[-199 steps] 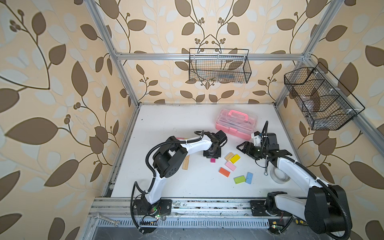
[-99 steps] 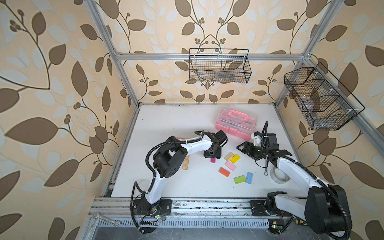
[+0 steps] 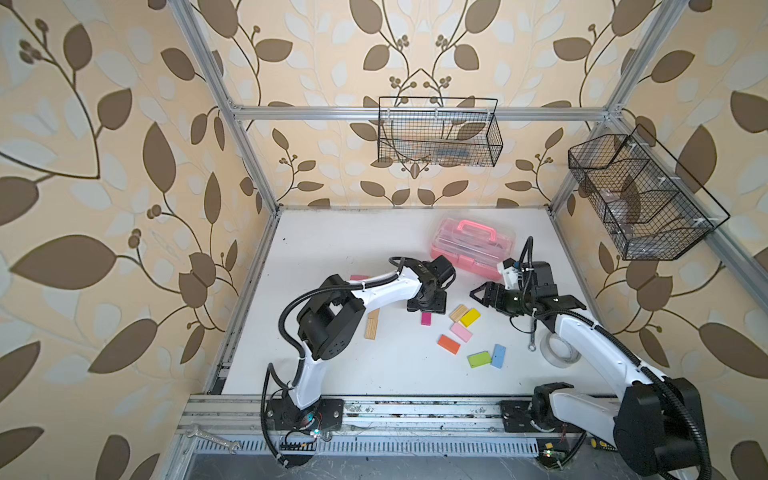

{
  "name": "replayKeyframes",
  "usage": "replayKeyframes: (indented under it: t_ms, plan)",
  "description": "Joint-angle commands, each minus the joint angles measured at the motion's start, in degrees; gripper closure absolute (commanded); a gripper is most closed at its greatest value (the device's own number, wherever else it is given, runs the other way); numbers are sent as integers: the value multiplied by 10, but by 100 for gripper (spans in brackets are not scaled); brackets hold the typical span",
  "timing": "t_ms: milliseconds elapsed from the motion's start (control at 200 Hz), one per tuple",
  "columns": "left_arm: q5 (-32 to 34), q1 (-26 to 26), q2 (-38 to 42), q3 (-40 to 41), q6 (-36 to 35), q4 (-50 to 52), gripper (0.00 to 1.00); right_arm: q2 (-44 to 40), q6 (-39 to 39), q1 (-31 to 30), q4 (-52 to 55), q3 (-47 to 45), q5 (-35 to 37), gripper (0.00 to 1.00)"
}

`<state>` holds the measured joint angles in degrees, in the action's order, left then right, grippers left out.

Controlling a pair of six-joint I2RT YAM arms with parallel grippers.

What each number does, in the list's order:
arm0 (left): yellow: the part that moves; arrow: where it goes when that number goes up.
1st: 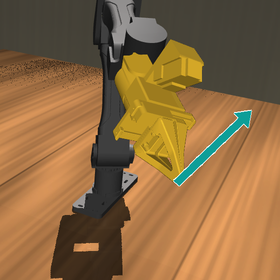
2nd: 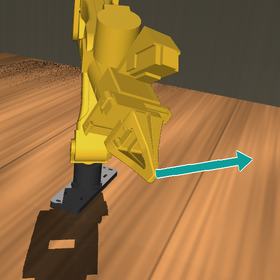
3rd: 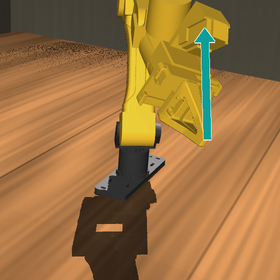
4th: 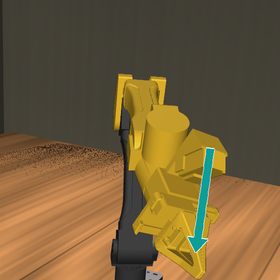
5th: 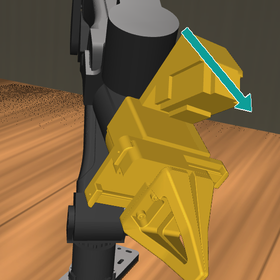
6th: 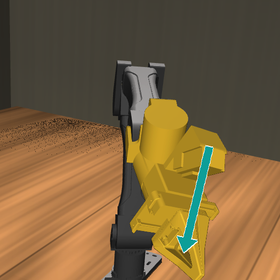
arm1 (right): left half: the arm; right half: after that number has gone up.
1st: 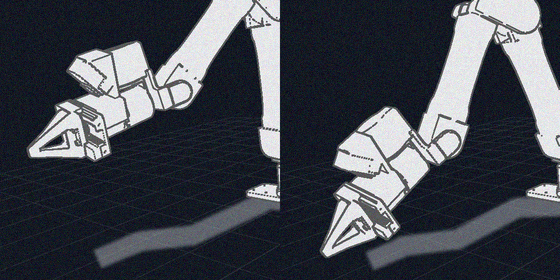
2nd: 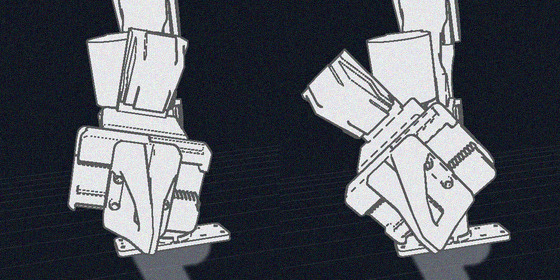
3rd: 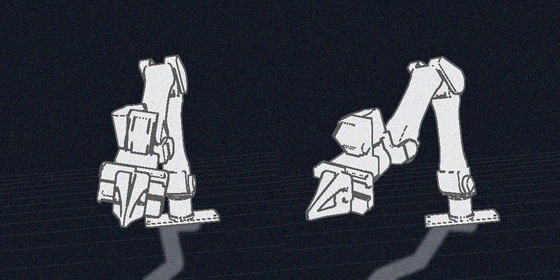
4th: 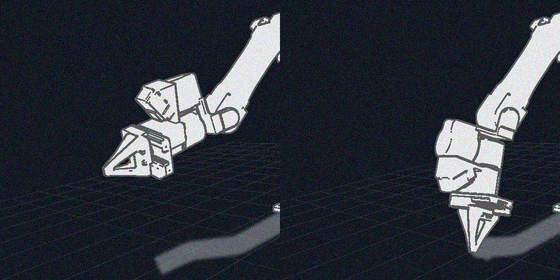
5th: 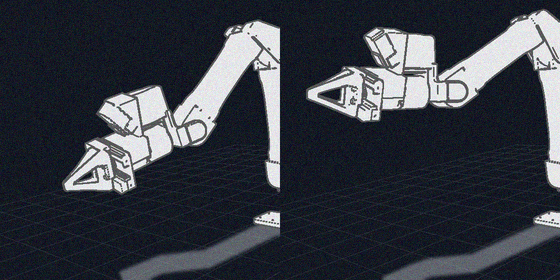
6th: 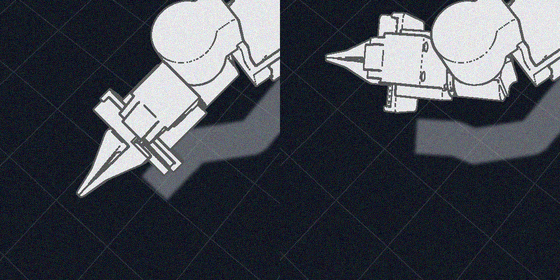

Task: Assemble the number 7 with building blocks
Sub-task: Assemble the building block at the center of the board, then adjust the building block at the center of the board.

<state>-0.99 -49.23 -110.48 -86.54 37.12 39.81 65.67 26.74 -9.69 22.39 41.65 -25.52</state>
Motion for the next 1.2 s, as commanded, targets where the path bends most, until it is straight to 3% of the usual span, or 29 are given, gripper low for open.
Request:
replayKeyframes:
  t_ms: [0, 150, 320, 440, 525, 890, 1200]
  plan:
    - [33, -2, 133, -5, -25, 34, 25, -1, -62, -53, 72, 57, 54, 23]
    - [23, 50, 268, 65, -37, 54, 23, 42, -106, -142, 140, 111, 107, 23]
    - [-40, 173, 415, 176, -58, 54, 22, 114, -152, -247, 213, 152, 181, 23]
    - [-117, 271, 472, 229, -87, 58, 21, 148, -159, -296, 227, 156, 211, 23]
    - [-127, 308, 482, 241, -115, 78, 20, 161, -148, -311, 214, 152, 219, 22]
    - [-91, 329, 495, 301, -205, 74, 18, 270, -113, -345, 125, 179, 271, 21]
    - [-87, 334, 523, 358, -227, 50, 16, 337, -125, -342, 96, 205, 294, 21]
